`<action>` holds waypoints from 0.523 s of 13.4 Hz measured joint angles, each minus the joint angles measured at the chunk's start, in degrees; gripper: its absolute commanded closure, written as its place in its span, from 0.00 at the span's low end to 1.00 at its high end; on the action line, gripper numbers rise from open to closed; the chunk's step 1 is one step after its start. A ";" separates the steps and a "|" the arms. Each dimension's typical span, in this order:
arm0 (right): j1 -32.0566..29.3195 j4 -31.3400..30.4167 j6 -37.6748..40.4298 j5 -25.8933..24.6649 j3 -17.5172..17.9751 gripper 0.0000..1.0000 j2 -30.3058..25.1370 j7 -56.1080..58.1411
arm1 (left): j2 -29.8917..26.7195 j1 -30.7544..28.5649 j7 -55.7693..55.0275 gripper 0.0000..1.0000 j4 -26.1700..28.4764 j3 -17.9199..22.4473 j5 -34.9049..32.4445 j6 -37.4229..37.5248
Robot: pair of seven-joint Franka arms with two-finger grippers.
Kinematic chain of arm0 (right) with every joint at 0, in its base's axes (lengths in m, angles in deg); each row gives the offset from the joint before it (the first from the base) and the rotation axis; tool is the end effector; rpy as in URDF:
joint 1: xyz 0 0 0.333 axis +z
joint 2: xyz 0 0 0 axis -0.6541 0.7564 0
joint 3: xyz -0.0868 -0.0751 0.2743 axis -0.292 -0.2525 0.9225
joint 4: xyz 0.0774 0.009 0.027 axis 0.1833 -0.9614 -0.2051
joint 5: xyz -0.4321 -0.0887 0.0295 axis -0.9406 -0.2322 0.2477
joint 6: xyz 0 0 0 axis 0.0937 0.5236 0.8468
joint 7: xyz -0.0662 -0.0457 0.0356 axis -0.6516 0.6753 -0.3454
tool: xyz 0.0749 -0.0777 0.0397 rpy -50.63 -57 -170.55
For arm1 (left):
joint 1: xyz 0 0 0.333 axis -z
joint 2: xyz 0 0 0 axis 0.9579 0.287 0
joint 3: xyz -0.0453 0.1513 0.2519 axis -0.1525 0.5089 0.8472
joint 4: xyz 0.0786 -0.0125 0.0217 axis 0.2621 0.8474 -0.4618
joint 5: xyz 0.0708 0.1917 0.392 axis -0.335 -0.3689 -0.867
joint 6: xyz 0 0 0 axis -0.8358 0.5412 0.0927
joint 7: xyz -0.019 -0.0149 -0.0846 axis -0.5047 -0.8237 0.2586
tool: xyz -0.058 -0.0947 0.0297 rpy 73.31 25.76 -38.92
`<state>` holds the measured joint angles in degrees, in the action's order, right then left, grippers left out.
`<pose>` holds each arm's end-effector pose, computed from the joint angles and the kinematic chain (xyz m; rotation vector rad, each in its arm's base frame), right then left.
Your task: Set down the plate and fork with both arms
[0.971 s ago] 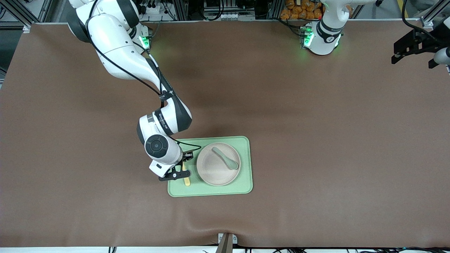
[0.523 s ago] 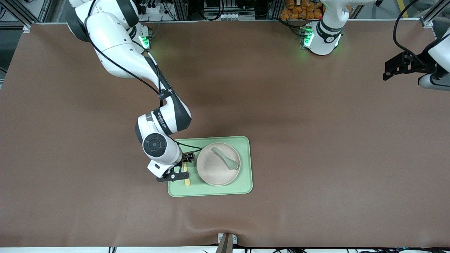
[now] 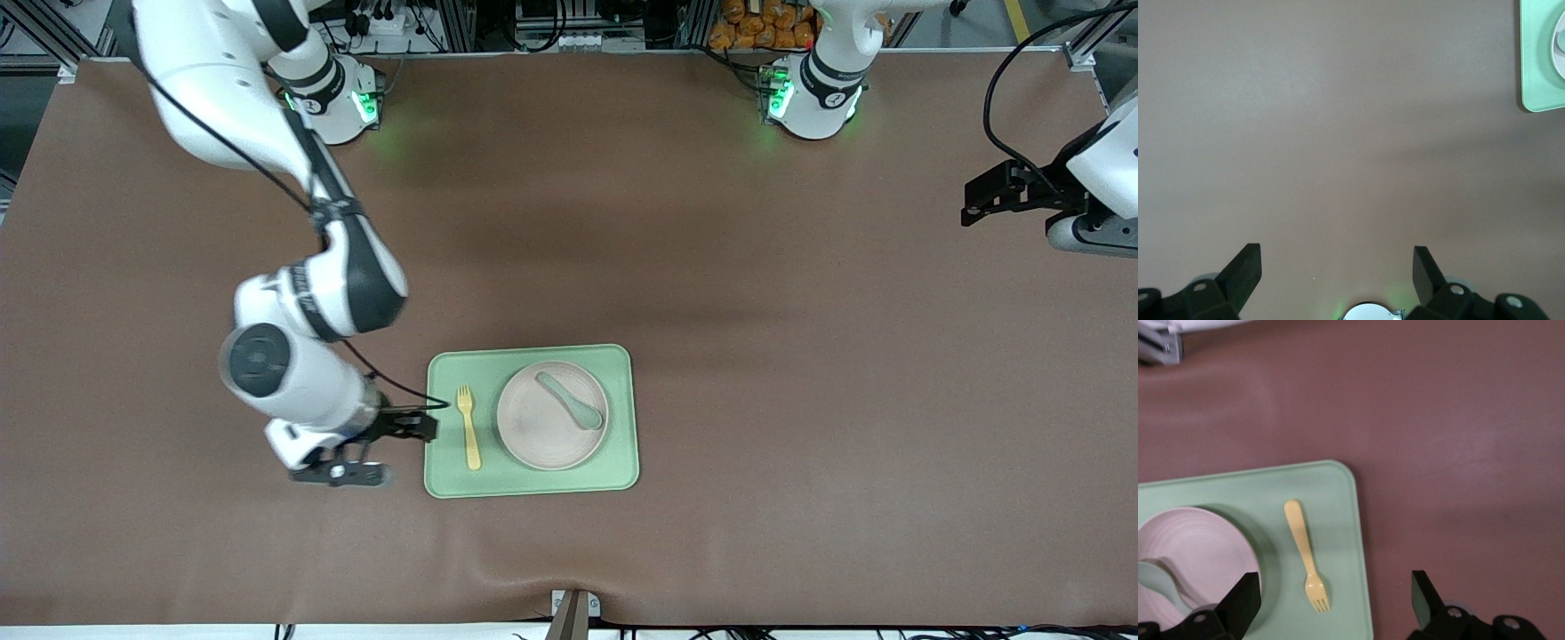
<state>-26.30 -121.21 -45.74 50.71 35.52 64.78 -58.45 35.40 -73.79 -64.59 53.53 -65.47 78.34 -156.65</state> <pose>0.7641 0.2370 0.3434 -3.0308 0.1162 -0.1290 0.6029 -0.0465 0.6136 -3.1285 0.2399 0.1419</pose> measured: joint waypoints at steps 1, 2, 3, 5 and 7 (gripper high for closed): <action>-2.36 0.15 1.75 -0.74 1.20 0.00 -1.73 0.19 | -0.16 0.00 0.00 0.00 0.03 -0.02 0.00 -0.22; -4.70 0.26 4.38 -1.10 2.56 0.00 -3.54 0.33 | -0.30 0.00 0.00 0.00 0.04 -0.02 0.00 -0.61; -7.24 0.28 7.27 -1.16 4.47 0.00 -5.19 0.50 | -0.37 0.01 -0.01 0.00 0.05 -0.03 0.00 -0.93; -12.55 0.31 12.29 -1.29 9.19 0.00 -7.76 1.09 | -0.41 0.00 -0.37 0.00 0.06 -0.03 0.00 -1.34; -15.92 0.40 15.14 -1.34 11.11 0.00 -10.67 2.79 | -0.44 0.00 -0.65 0.00 0.12 -0.03 0.00 -1.53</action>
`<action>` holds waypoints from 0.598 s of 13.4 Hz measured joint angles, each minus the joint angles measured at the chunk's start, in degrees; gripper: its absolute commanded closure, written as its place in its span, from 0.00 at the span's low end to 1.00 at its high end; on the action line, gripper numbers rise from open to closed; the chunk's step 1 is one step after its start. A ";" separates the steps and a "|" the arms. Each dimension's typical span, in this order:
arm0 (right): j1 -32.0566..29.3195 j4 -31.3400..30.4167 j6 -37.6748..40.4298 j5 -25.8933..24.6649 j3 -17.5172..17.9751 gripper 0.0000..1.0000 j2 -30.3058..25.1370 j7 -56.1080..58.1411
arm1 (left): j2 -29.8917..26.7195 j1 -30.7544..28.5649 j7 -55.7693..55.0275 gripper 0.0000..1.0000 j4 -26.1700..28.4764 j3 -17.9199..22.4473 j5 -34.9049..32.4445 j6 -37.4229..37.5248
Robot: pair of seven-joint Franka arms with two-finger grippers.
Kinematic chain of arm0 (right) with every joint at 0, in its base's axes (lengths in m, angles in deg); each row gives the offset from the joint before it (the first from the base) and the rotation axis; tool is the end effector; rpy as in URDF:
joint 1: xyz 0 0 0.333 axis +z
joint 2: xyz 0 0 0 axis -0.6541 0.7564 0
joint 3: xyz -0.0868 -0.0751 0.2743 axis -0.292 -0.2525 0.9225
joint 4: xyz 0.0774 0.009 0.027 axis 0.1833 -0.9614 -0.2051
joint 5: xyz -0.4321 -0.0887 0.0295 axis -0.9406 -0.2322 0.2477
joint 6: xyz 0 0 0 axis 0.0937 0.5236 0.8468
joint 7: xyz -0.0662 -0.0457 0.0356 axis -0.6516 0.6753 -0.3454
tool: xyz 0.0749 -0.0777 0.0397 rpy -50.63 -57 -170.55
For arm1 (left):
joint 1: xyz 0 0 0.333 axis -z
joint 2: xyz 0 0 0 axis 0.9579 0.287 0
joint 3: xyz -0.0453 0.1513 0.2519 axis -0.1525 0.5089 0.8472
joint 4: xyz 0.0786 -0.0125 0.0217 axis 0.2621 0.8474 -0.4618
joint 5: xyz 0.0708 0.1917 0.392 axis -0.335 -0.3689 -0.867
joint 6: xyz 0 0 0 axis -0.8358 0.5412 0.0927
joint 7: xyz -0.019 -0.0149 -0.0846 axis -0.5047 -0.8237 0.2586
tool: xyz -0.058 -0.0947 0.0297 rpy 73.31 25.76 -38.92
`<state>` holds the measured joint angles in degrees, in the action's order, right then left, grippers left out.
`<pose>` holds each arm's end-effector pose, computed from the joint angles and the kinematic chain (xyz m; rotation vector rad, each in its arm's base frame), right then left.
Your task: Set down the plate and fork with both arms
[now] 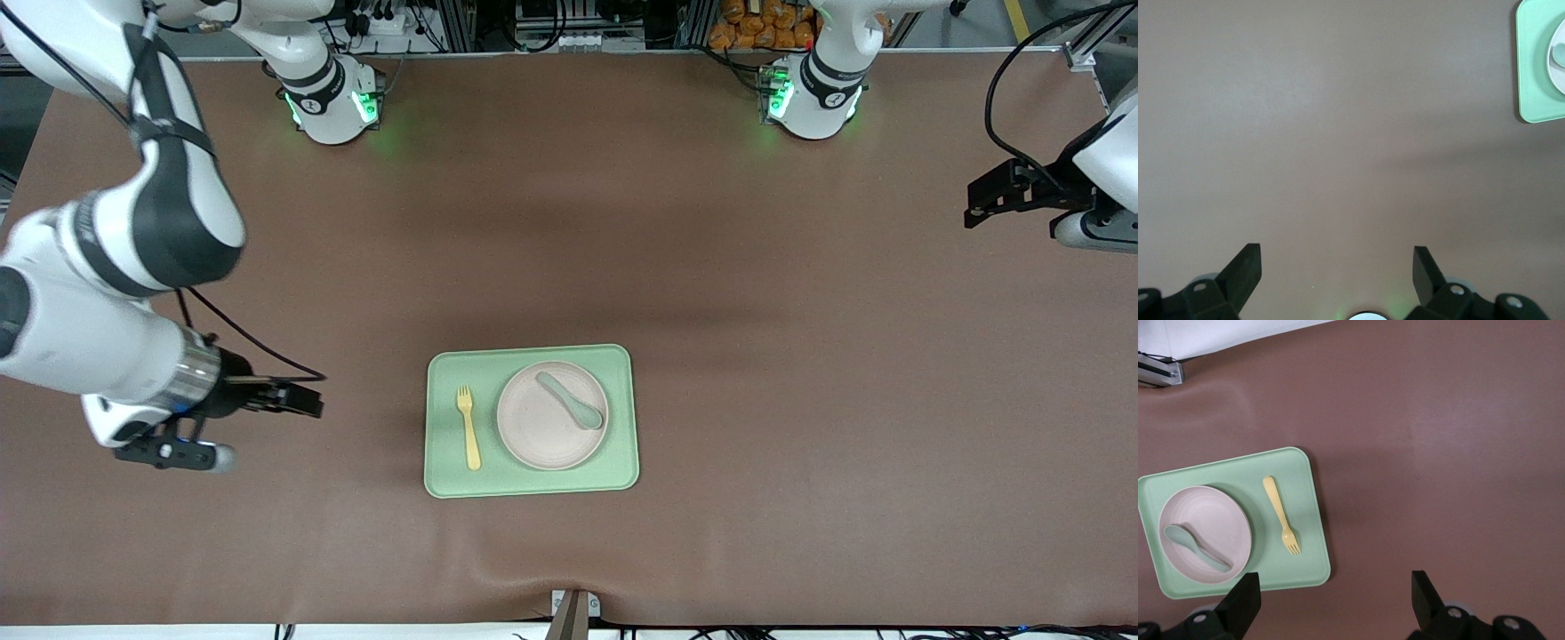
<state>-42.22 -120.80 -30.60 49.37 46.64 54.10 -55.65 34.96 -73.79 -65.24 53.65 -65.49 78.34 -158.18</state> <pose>0.7462 0.1284 0.4763 -2.9833 0.1832 -0.0300 0.6039 -0.0470 0.6193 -3.1308 0.2228 0.0913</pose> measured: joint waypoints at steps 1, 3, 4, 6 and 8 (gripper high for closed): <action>-0.82 0.02 1.31 0.00 0.04 0.00 -1.77 1.07 | -0.02 0.00 -0.04 0.00 0.03 0.00 0.00 -0.04; -1.80 0.35 5.90 -0.29 -0.09 0.00 -5.29 2.16 | -0.05 0.00 -0.08 0.00 0.08 0.01 0.00 -0.10; -1.83 1.09 8.64 -0.67 -0.63 0.00 -6.93 2.31 | -0.06 -0.01 -0.13 0.00 0.12 0.02 0.00 -0.21; -1.79 2.07 13.35 -0.75 -3.40 0.00 -10.56 5.51 | -0.08 -0.01 -0.62 0.00 0.19 0.04 0.00 -0.54; -1.82 2.08 18.52 -0.74 -6.74 0.00 -14.33 12.17 | -0.09 -0.01 -1.28 0.00 0.23 0.04 0.00 -0.61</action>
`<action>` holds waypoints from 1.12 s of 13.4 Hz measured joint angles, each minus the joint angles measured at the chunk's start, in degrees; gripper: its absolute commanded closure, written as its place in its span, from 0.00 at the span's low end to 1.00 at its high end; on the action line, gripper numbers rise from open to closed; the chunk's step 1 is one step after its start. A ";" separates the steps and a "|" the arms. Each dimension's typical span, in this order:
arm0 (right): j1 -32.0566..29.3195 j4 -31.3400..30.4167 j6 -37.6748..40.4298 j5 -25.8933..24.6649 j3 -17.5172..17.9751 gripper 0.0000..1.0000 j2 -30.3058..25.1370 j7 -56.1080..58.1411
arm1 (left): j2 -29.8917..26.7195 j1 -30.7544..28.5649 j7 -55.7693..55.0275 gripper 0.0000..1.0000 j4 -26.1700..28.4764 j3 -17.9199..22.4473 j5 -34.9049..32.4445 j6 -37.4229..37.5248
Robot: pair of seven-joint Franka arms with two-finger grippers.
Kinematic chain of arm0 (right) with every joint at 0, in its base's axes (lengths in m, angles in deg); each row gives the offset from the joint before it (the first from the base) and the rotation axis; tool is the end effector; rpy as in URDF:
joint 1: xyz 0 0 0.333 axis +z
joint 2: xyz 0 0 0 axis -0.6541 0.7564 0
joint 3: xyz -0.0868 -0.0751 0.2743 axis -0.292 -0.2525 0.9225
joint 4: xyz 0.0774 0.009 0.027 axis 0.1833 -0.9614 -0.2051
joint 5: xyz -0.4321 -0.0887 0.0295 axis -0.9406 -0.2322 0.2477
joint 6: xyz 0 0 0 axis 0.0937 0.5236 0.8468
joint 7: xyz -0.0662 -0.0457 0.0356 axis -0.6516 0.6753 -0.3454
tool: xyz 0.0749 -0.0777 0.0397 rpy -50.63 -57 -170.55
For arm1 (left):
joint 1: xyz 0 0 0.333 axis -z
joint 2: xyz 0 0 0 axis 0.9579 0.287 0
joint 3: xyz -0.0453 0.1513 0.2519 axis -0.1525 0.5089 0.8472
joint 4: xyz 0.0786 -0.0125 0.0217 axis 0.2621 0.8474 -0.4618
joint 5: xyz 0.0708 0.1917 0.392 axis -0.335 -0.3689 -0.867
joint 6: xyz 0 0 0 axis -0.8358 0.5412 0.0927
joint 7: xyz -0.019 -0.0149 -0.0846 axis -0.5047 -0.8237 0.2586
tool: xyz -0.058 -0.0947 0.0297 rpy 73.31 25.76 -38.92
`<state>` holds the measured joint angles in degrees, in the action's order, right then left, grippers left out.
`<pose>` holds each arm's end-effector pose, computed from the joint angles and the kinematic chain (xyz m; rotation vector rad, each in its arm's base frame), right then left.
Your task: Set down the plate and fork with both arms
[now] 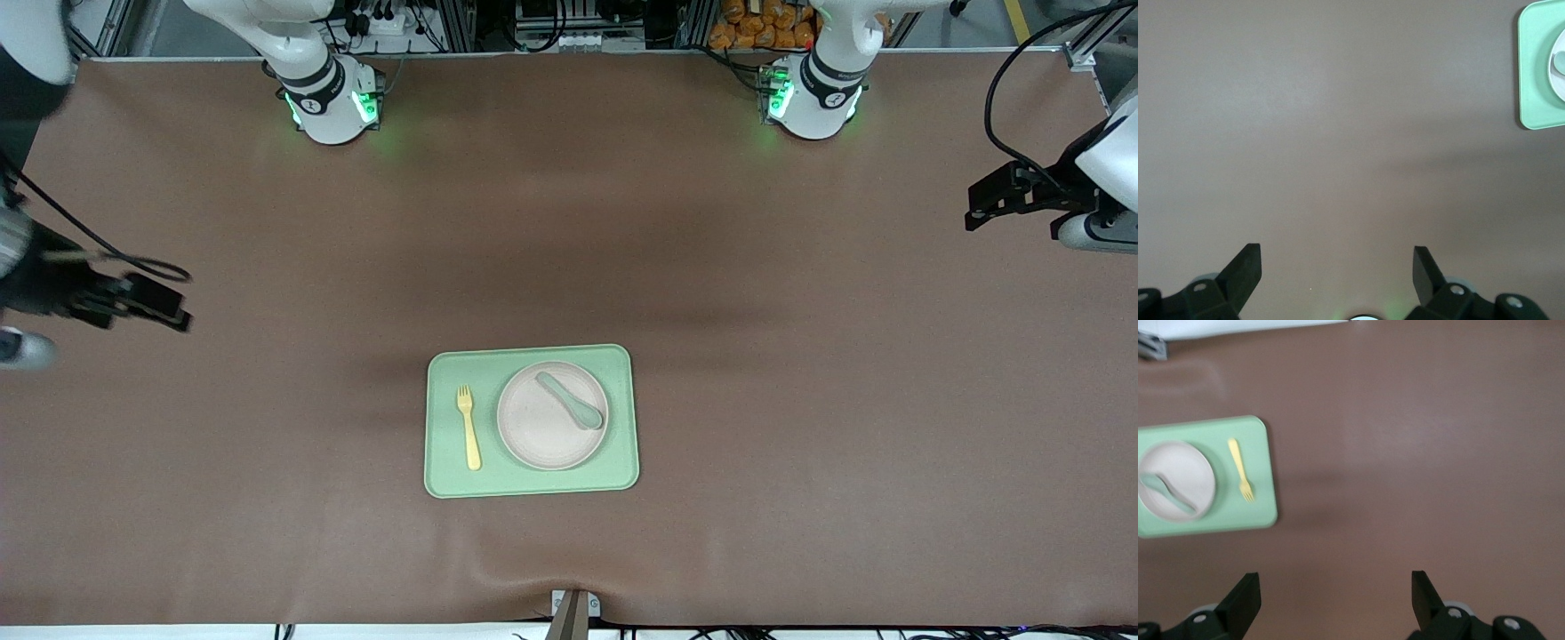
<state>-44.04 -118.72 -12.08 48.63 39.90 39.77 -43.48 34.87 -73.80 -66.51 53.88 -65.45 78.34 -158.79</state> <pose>0.6664 0.0374 0.6370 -3.1021 0.0386 -0.0088 0.6047 -0.0466 0.6190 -3.1329 0.1867 0.0784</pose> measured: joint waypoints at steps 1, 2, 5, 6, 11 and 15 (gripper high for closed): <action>-0.01 -0.60 2.07 0.02 -0.95 0.00 -1.75 1.72 | 0.00 0.00 -0.04 0.00 0.01 0.00 0.00 -0.02; 0.00 -2.46 2.84 0.02 -1.27 0.00 -3.68 2.34 | 0.00 0.00 -0.05 0.00 0.02 0.00 0.00 -0.03; 0.27 -13.73 -0.53 0.02 -1.26 0.00 -10.89 2.56 | 0.00 0.01 -0.43 0.00 0.05 -0.07 0.00 -0.04; 0.34 -18.71 -3.12 0.02 -1.26 0.00 -13.86 2.66 | -0.01 0.02 -0.51 0.00 0.05 -0.11 0.00 -0.06; 1.12 -28.63 -9.42 -0.68 -1.66 0.00 -21.58 2.88 | -0.01 0.05 -0.58 0.00 0.07 -0.22 0.00 -0.06; 2.04 -23.96 -9.97 -1.12 -6.29 0.00 -18.34 3.76 | -0.01 0.05 -0.59 0.00 0.08 -0.26 0.00 -0.06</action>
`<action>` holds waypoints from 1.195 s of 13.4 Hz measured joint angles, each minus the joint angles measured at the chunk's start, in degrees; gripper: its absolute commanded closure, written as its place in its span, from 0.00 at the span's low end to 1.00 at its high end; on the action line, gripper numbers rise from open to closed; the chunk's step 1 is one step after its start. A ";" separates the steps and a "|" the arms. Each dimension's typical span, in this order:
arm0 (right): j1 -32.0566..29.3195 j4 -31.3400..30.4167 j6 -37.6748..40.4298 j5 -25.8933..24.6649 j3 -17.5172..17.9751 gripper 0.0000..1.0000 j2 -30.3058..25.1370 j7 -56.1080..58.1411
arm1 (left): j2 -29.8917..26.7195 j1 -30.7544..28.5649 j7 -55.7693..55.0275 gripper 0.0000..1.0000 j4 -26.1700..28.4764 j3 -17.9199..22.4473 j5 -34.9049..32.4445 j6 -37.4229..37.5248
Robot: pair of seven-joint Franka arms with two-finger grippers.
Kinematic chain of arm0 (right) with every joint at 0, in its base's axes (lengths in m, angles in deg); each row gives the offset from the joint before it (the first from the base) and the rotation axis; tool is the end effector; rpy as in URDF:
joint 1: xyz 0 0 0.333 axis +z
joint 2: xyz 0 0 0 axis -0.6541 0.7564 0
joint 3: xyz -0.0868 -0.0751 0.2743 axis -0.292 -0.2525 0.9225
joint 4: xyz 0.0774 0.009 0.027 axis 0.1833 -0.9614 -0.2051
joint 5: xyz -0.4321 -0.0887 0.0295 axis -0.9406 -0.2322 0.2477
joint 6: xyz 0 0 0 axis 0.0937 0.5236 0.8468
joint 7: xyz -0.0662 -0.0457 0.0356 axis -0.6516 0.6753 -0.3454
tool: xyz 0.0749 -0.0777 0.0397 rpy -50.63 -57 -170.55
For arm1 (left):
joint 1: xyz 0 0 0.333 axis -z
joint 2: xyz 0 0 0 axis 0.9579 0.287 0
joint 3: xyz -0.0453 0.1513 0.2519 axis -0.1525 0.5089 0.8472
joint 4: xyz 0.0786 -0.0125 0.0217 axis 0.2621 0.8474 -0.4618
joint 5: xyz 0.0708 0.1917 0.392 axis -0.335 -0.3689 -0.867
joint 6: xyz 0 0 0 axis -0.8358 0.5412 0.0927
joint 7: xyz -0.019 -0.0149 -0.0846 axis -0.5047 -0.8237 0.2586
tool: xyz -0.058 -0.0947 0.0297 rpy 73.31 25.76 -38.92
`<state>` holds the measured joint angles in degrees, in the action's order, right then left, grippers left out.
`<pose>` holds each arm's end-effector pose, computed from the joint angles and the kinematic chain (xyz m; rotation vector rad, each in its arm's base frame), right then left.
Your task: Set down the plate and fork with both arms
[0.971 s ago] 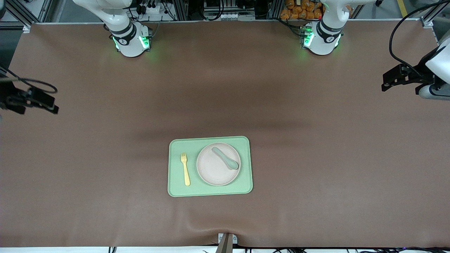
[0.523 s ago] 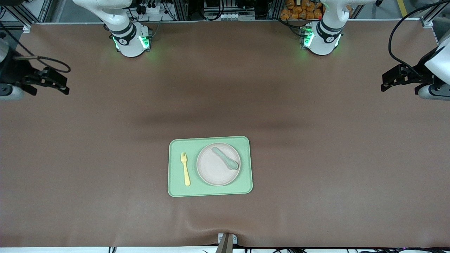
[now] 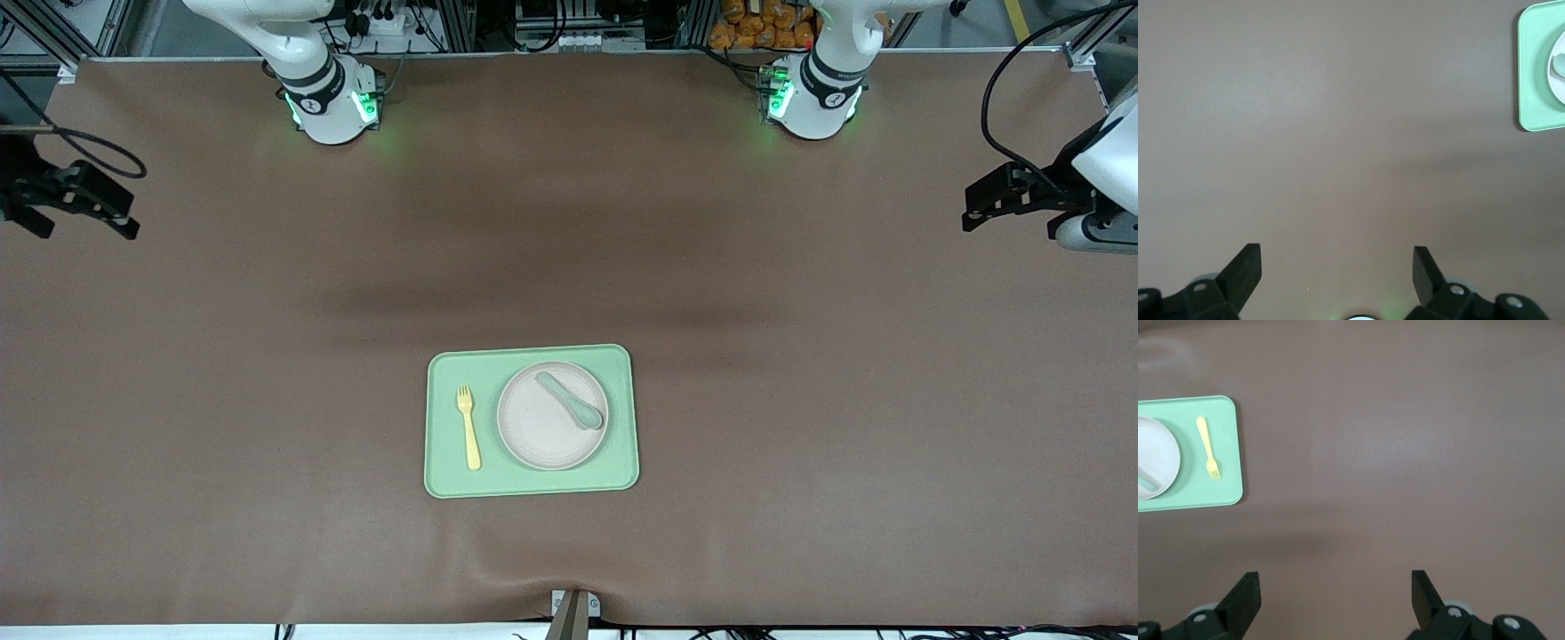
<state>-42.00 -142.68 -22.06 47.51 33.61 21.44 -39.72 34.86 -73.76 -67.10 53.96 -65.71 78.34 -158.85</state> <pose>0.5997 0.0015 0.6404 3.1188 -0.0434 0.1292 0.6045 -0.0497 0.6185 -3.1331 0.1788 0.0786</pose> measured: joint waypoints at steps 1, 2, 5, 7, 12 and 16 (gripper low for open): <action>0.19 0.48 0.00 0.00 -0.46 0.00 0.53 0.03 | 0.00 0.00 0.00 0.00 0.00 0.00 0.00 0.00; 0.32 0.72 0.00 0.00 -0.67 0.00 0.82 0.03 | 0.00 0.00 0.00 0.00 0.00 0.00 0.00 0.00; 0.71 0.81 0.02 0.00 -1.70 0.00 0.91 0.04 | 0.00 0.00 0.00 0.00 0.00 0.00 0.00 0.00; 0.82 0.85 0.04 0.00 -1.89 0.00 0.91 0.19 | 0.00 0.00 0.00 0.00 0.00 -0.01 0.00 0.00; 1.16 0.86 0.72 -0.03 -1.91 0.00 0.91 0.21 | 0.00 0.00 0.00 0.00 0.00 -0.03 0.00 0.00; 1.17 0.86 0.82 -0.03 -1.93 0.00 0.91 0.21 | 0.00 0.00 0.00 0.00 0.00 -0.04 0.00 0.00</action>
<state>-40.84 -141.83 -21.23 47.49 31.68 22.35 -39.52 34.86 -73.75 -67.10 53.96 -65.75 78.34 -158.85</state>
